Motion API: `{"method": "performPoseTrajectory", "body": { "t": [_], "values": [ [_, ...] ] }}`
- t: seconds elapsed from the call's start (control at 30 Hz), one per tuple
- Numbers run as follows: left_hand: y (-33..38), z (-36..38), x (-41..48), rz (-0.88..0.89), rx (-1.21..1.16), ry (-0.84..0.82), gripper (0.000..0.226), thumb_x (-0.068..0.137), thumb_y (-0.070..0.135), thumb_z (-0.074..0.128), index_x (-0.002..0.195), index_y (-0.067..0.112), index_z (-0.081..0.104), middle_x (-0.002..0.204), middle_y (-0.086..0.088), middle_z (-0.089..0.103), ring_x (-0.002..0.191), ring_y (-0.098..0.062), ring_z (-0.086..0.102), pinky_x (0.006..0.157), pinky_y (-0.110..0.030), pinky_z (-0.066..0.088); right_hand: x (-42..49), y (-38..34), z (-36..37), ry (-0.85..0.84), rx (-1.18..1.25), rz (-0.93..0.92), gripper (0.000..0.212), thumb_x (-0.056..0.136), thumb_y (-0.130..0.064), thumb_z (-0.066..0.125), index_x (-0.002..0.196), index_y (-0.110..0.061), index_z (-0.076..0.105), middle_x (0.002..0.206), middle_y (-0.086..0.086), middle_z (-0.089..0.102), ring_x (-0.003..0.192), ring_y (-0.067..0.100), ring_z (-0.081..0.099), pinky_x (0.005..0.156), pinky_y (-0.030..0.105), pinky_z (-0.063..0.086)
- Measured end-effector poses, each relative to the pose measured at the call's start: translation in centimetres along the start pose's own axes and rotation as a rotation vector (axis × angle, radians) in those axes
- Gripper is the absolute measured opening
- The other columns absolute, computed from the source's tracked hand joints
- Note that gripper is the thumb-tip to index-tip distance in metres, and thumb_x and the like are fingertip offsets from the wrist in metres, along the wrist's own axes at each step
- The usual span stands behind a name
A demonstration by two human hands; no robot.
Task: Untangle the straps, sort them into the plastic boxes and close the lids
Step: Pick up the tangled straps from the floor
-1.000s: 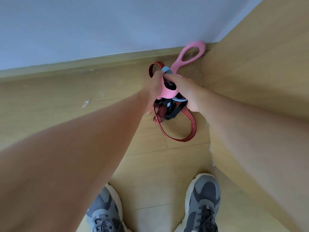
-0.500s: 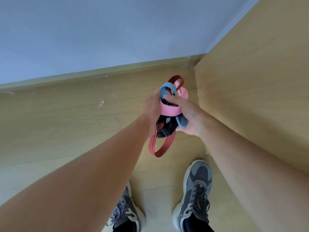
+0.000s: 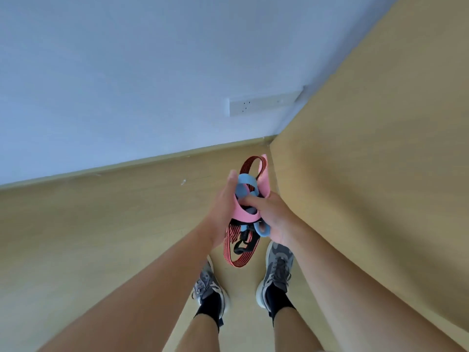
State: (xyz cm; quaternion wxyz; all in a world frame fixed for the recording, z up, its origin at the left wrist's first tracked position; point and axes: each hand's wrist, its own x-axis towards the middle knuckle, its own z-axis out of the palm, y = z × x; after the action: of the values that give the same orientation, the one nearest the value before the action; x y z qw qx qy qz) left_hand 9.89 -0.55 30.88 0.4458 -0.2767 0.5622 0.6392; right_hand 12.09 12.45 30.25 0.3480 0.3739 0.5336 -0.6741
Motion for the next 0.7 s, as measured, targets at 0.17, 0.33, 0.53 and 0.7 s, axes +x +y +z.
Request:
{"method": "performPoseTrajectory", "body": {
  "t": [0.17,0.33,0.53,0.7],
  "values": [
    [6.2,2.7,-11.8,0.077,0.035,0.003,0.053,0.098,0.056,0.055,0.123,0.011,0.068,0.114,-0.014,0.075,0.104,-0.029,0.074,0.094,-0.038,0.058,-11.7,-5.2,2.2,0.031,-0.060,-0.106,0.005,0.088,-0.008,0.070,0.093,-0.009,0.069,0.069,0.005,0.070,0.061,0.020,0.068,0.057,0.029,0.054],
    [10.9,6.7,-23.2,0.143,-0.031,-0.008,0.050,0.100,0.052,0.053,0.122,0.011,0.069,0.117,-0.013,0.075,0.102,-0.027,0.074,0.090,-0.036,0.060,-23.3,-9.8,2.9,0.021,-0.144,-0.261,0.018,0.087,-0.010,0.069,0.105,-0.013,0.068,0.078,0.003,0.073,0.073,0.017,0.070,0.067,0.032,0.055],
    [13.4,12.4,-35.4,0.198,-0.126,-0.093,0.054,0.106,0.053,0.038,0.105,0.011,0.073,0.097,-0.006,0.079,0.086,-0.017,0.077,0.081,-0.034,0.055,-35.3,-12.0,2.1,0.128,-0.213,-0.443,0.050,0.067,-0.029,0.074,0.109,-0.009,0.054,0.084,0.010,0.059,0.069,0.017,0.062,0.067,0.036,0.054],
    [14.1,16.9,-40.1,0.283,-0.114,-0.062,0.054,0.106,0.053,0.040,0.101,0.008,0.070,0.084,-0.009,0.078,0.078,-0.020,0.077,0.078,-0.038,0.055,-41.0,-13.1,-0.7,0.182,-0.275,-0.531,0.047,0.069,-0.036,0.072,0.104,-0.014,0.050,0.087,0.005,0.058,0.073,0.015,0.059,0.070,0.034,0.051]
  ]
}}
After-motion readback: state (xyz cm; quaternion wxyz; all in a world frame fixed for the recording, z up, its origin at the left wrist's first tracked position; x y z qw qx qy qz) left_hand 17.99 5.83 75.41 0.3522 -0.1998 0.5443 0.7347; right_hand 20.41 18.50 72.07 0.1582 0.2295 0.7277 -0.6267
